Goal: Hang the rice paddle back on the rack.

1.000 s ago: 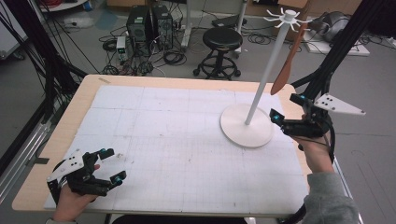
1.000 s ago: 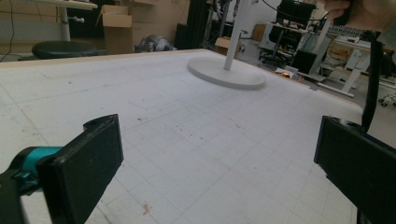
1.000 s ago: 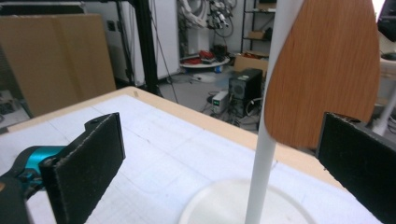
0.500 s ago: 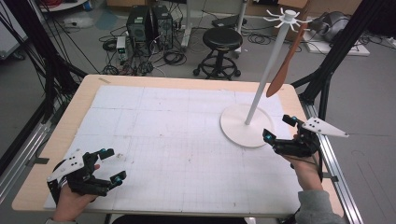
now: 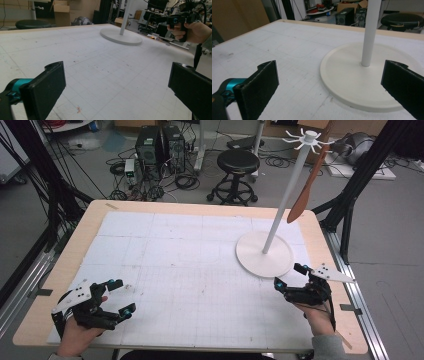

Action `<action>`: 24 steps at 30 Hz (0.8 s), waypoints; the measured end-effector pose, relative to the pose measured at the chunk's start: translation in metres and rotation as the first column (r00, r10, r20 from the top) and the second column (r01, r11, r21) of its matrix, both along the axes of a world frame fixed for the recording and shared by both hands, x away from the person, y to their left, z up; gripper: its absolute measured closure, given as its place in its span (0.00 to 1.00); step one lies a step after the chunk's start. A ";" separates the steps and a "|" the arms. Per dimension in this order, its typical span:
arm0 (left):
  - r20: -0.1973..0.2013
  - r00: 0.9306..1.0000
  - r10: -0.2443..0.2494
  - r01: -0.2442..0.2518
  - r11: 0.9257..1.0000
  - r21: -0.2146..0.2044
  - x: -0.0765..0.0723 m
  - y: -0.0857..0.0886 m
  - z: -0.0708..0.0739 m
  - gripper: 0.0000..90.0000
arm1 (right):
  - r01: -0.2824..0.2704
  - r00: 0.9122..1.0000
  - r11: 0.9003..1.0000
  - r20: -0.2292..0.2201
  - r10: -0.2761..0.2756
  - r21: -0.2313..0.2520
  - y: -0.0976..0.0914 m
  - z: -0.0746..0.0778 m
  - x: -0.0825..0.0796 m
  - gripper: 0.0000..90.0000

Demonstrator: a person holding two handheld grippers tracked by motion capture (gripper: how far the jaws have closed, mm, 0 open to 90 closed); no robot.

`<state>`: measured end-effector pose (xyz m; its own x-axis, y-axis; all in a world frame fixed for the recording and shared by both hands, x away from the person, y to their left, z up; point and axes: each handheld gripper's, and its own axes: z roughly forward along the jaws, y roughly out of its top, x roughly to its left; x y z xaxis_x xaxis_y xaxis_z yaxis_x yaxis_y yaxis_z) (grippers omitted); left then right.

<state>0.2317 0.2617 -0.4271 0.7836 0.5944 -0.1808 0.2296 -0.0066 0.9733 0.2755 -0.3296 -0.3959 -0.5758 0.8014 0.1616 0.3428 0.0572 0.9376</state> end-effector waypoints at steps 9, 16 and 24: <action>0.000 1.000 0.000 0.000 1.000 0.013 0.000 0.000 0.000 0.02 | -0.048 0.997 0.999 -0.066 0.047 -0.016 0.001 -0.017 -0.007 0.00; 0.004 1.000 -0.006 0.006 1.000 0.021 0.000 -0.001 0.000 0.02 | -0.066 0.995 0.998 -0.074 0.065 -0.010 -0.001 -0.021 -0.016 0.00; 0.001 1.000 -0.003 0.003 1.000 0.019 -0.001 -0.002 0.000 0.02 | -0.063 0.997 0.998 -0.048 0.063 -0.002 -0.011 -0.021 -0.030 0.00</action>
